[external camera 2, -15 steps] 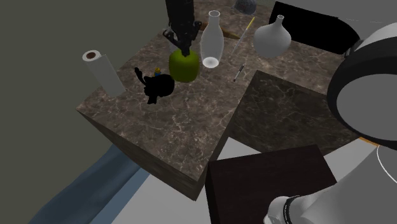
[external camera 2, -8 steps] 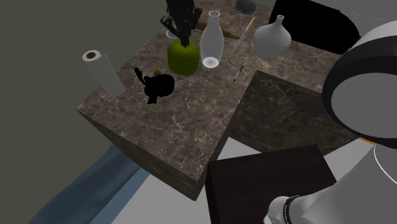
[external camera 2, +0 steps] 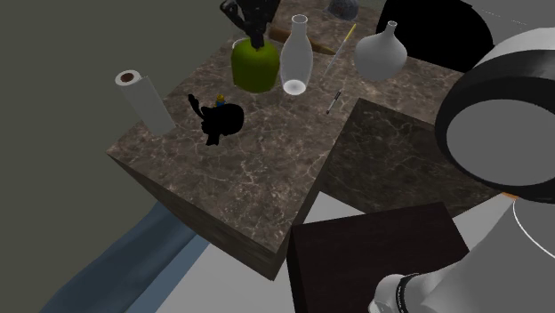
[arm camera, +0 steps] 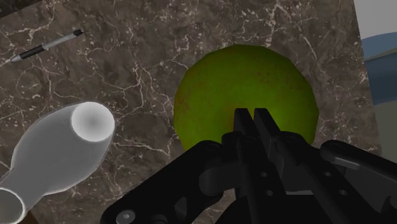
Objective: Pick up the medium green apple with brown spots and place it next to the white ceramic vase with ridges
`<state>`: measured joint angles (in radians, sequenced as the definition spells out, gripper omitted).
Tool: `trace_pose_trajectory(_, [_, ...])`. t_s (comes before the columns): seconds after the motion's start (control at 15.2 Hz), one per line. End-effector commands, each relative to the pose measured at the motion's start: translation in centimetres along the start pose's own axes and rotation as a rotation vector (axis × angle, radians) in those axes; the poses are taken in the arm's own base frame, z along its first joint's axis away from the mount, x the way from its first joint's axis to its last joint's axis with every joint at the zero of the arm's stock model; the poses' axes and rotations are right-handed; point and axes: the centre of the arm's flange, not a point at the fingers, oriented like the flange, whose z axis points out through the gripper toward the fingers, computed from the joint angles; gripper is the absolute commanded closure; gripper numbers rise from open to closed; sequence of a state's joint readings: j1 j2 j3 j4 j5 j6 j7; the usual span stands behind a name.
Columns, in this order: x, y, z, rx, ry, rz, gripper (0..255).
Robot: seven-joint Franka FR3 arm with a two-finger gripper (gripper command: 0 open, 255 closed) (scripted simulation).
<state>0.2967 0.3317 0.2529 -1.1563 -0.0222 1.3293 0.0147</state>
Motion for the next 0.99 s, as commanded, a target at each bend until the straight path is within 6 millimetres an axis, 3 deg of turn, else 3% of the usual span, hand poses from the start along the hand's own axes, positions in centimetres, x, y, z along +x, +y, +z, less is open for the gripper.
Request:
trace_pose_trajectory(0.0, [0.0, 0.0, -1.1, 0.0, 0.0, 0.0, 255])
trace_pose_trajectory(0.53, [-0.6, -0.2, -5.1, 0.0, 0.0, 0.0, 255])
trace_pose_trajectory(0.92, [-4.4, 6.7, -4.9, 0.0, 0.0, 0.0, 255])
